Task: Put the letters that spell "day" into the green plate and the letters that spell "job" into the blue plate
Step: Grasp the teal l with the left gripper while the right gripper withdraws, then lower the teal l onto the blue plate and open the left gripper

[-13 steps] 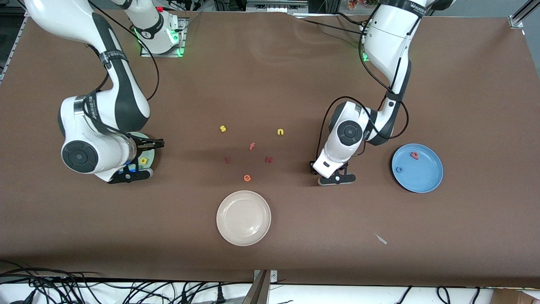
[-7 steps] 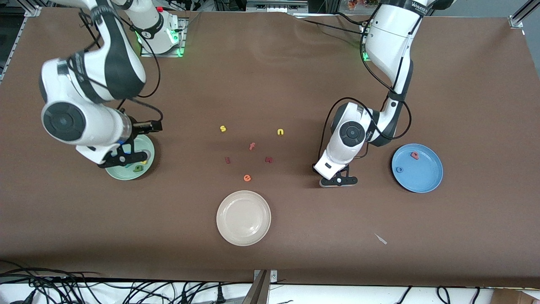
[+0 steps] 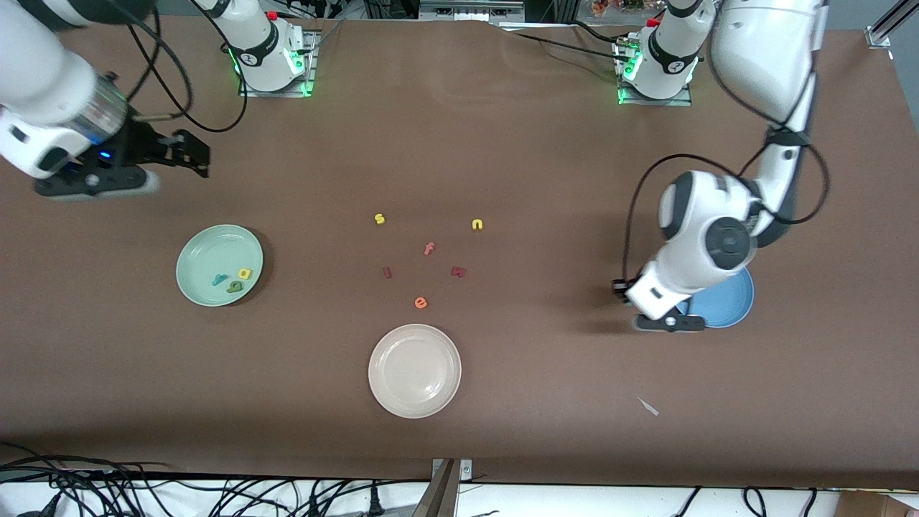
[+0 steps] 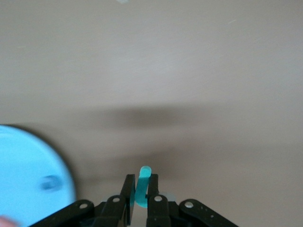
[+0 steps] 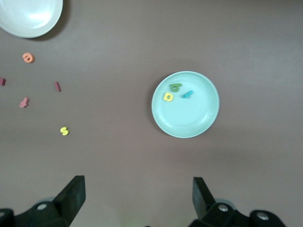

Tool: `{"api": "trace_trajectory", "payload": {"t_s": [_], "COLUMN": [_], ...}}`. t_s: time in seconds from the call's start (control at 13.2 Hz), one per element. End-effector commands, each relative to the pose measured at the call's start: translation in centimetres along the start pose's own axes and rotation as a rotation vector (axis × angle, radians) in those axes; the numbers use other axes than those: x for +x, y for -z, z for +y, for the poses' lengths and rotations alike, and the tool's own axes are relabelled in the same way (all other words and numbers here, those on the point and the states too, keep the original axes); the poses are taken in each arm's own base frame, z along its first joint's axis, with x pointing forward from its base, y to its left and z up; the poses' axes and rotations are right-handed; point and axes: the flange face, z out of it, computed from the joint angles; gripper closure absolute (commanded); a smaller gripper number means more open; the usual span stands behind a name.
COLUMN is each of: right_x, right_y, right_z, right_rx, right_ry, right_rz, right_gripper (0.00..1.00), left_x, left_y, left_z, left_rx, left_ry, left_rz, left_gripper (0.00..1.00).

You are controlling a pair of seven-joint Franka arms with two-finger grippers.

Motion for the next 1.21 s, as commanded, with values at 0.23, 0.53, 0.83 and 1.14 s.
{"api": "trace_trajectory", "payload": {"t_s": [0.23,0.53,0.83,1.14], "right_x": [-1.2,-1.0,-1.1,-1.0], "right_y": [1.0,0.9,0.9,1.1], "right_z": [1.4,3.2,3.5,3.1], "right_rx": [0.007,0.013,0.008,0.006], "right_ry": [-0.033,-0.033,-0.033,-0.037], "right_rz": [0.024,0.027,0.026,0.029], "right_gripper": [0.00,0.00,0.00,0.00], "left_x": [-2.4,-2.5,-2.1,-2.9], "left_y": [-1.8,-2.7,-3.7,-4.0], "left_z": [-7.9,-15.0,-14.8,-14.5], "left_rx": [0.136,0.178,0.172,0.156], "left_ry": [-0.175,-0.231,-0.224,-0.209], "left_rz": [-0.067,-0.044,-0.024,-0.034], "left_gripper": [1.00,1.00,0.85,0.00]}}
